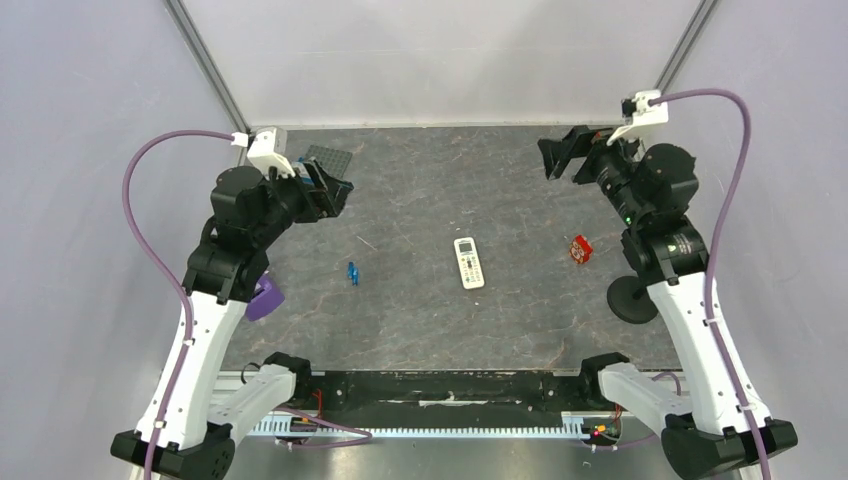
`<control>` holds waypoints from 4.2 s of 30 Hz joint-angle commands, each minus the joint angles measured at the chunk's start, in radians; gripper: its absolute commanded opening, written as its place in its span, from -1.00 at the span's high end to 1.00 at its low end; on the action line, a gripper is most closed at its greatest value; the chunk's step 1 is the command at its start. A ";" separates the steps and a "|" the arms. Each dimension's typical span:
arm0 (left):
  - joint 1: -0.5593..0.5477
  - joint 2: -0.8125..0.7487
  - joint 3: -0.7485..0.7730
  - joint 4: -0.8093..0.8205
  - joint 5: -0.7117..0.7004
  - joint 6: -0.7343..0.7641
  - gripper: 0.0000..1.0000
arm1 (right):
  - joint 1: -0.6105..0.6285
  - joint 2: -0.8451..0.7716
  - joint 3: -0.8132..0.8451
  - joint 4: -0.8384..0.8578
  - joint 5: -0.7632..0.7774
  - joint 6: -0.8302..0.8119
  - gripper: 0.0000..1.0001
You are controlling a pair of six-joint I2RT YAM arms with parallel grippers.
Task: Load the batteries into the remote control
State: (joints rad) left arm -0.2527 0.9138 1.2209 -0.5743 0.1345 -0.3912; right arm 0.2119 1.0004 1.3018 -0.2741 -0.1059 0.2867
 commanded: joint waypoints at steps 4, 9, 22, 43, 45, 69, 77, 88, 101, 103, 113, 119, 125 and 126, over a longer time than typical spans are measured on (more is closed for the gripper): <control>0.004 -0.062 -0.073 0.055 -0.050 -0.014 -0.65 | -0.003 0.037 -0.064 0.049 0.033 0.048 -0.92; 0.004 -0.128 -0.178 0.099 -0.034 -0.034 -0.81 | 0.056 0.100 -0.084 -0.020 -0.143 -0.020 -0.94; 0.014 -0.072 -0.265 0.031 -0.055 -0.010 -0.86 | 0.460 0.205 -0.408 -0.039 0.316 0.140 -0.96; 0.018 -0.204 -0.382 0.032 -0.293 0.009 -0.83 | 0.670 0.655 -0.337 -0.072 0.542 0.336 -0.84; 0.018 -0.205 -0.376 0.028 -0.284 0.008 -0.83 | 0.670 0.671 -0.340 -0.065 0.524 0.343 -0.74; 0.018 -0.273 -0.419 0.191 0.260 0.007 -0.81 | 0.597 0.494 -0.364 0.196 -0.123 0.251 0.55; 0.017 -0.282 -0.364 0.260 0.331 -0.197 -0.79 | 0.597 0.370 -0.345 0.479 -0.462 0.445 0.54; 0.018 -0.300 -0.410 0.570 0.521 -0.495 -0.79 | 0.601 0.309 -0.323 0.806 -0.626 0.746 0.51; 0.015 -0.287 -0.521 0.818 0.549 -0.667 -0.79 | 0.622 0.322 -0.329 0.997 -0.670 0.921 0.51; 0.015 -0.279 -0.549 0.893 0.558 -0.724 -0.79 | 0.628 0.335 -0.329 1.027 -0.672 0.945 0.50; 0.009 -0.266 -0.586 1.009 0.564 -0.800 -0.49 | 0.653 0.381 -0.310 0.971 -0.647 0.931 0.50; 0.009 -0.270 -0.575 0.900 0.545 -0.753 0.88 | 0.654 0.397 -0.267 0.810 -0.589 0.834 0.38; 0.007 -0.272 -0.479 0.536 0.373 -0.671 0.96 | 0.653 0.365 -0.220 0.591 -0.436 0.620 -0.96; 0.007 -0.270 -0.452 0.456 0.329 -0.666 0.96 | 0.655 0.353 -0.223 0.573 -0.401 0.584 -0.96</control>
State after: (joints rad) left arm -0.2447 0.6468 0.6609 0.1787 0.6147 -1.1469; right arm 0.8661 1.3941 1.0313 0.4335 -0.6640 1.0489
